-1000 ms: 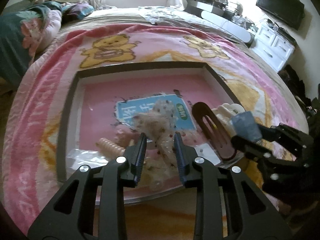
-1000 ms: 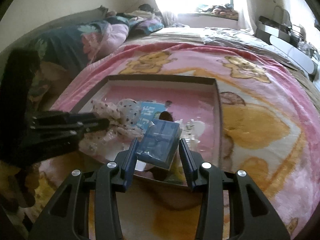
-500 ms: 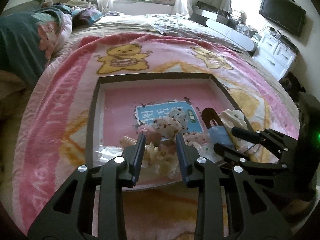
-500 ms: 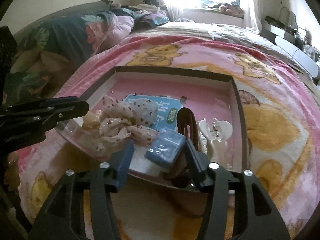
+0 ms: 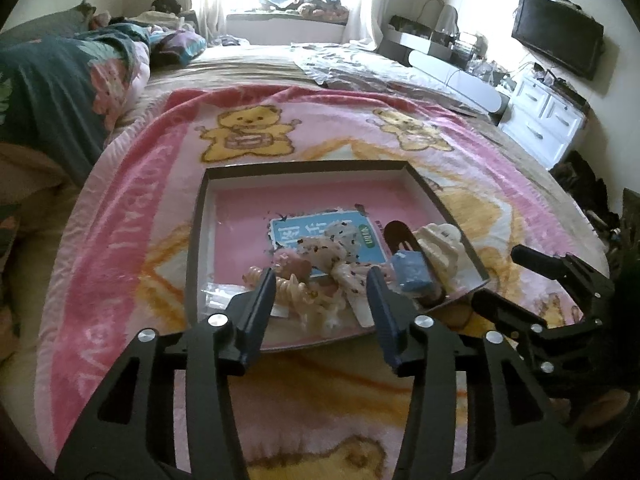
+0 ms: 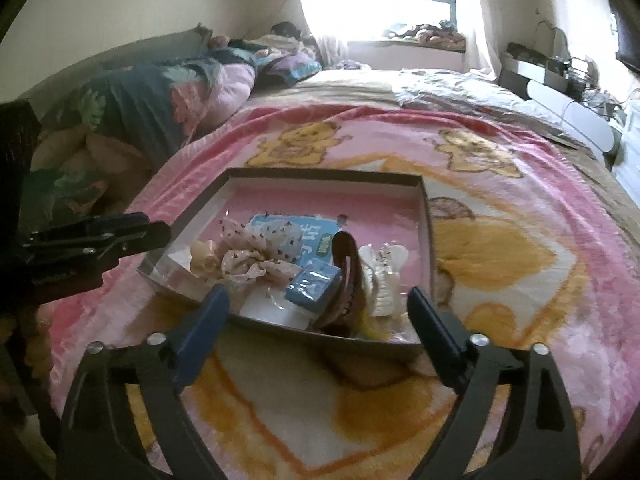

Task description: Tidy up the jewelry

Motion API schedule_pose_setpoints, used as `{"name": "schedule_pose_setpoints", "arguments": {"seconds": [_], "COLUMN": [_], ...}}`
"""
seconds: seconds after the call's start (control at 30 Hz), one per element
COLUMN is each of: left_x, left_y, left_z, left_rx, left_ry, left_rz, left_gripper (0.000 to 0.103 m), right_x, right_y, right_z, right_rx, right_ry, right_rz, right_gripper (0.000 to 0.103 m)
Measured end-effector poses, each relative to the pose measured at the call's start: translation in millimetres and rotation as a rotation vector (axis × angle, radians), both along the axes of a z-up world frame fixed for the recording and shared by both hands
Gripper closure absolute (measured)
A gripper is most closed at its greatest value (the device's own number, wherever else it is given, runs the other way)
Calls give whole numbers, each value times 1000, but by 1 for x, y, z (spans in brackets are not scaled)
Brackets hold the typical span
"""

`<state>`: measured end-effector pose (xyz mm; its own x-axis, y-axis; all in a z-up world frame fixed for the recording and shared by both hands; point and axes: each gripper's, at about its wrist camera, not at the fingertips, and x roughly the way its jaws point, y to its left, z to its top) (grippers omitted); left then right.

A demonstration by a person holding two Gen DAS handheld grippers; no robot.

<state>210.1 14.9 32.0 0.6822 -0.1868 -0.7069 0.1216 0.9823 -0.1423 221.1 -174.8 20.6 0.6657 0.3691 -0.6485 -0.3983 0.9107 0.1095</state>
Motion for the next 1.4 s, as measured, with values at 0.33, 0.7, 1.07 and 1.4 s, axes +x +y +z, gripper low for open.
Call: {"name": "schedule_pose_setpoints", "arguments": {"seconds": [0.33, 0.7, 1.07, 1.4], "left_x": [-36, -85, -134, -157], "left_y": [0, 2, 1, 0], "left_z": [27, 46, 34, 15], "left_rx": [3, 26, 30, 28], "left_ry": [-64, -110, -100, -85], "left_rz": [26, 78, 94, 101], "left_gripper": [19, 9, 9, 9], "right_x": [-34, -80, -125, -145], "right_y": [-20, -28, -31, -30], "right_z": [30, 51, 53, 41], "right_rx": [29, 23, 9, 27], "right_ry": [-61, -103, -123, -104], "right_rz": [-45, -51, -33, -26], "right_gripper": [4, 4, 4, 4]}}
